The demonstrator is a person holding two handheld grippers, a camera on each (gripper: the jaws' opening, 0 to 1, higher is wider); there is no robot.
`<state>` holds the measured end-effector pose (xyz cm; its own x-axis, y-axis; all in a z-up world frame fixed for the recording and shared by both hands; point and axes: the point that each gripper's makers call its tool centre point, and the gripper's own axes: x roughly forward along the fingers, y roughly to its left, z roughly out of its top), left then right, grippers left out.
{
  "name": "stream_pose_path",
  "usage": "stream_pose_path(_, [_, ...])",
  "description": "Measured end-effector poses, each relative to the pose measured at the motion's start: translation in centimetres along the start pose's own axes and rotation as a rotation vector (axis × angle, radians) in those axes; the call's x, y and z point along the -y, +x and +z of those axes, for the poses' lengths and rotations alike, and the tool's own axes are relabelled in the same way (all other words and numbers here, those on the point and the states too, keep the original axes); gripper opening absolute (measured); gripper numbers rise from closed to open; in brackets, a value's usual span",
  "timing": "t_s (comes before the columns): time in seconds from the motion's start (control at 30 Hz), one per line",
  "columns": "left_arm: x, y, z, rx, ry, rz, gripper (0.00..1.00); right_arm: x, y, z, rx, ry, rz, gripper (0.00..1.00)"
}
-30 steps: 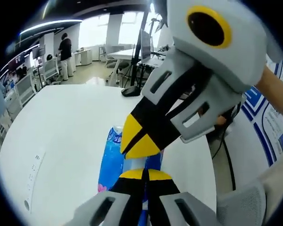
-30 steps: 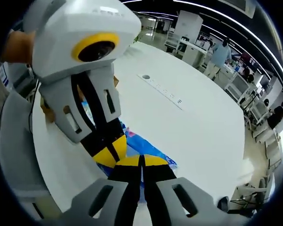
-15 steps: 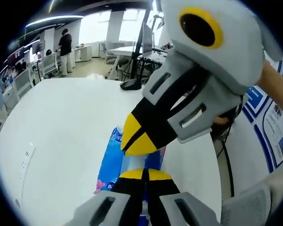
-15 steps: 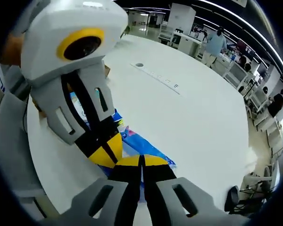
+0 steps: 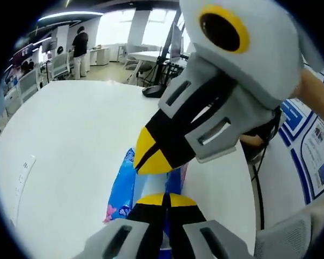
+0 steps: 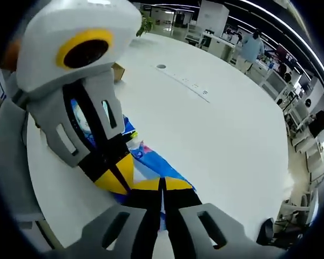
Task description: Operate the shoe box by opening the lid, removing the specified soft item, and placing it in the target area until the item is outside and the box remains undamaged.
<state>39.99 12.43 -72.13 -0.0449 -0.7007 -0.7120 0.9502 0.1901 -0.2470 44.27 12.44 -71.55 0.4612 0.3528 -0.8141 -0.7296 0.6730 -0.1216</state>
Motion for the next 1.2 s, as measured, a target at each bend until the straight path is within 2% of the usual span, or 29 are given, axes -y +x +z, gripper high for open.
stream_pose_path(0.3, [0.1, 0.6, -0.4, 0.005, -0.015, -0.007, 0.00, 0.4, 0.7, -1.0, -0.030, 0.004, -0.019, 0.00])
stream_pose_path(0.9, [0.9, 1.0, -0.2, 0.008, -0.006, -0.014, 0.01, 0.8, 0.8, -1.2, -0.042, 0.014, -0.050, 0.00])
stream_pose_path(1.0, [1.1, 1.1, 0.0, 0.019, -0.004, -0.018, 0.03, 0.8, 0.7, -1.3, -0.044, 0.015, -0.054, 0.00])
stream_pose_path(1.1, [1.3, 0.8, 0.7, 0.040, -0.001, -0.023, 0.11, 0.8, 0.6, -1.4, -0.051, 0.023, -0.050, 0.00])
stream_pose_path(1.2, [1.2, 0.5, 0.8, 0.026, 0.060, -0.002, 0.14, 0.9, 0.4, -1.4, -0.051, 0.024, -0.057, 0.00])
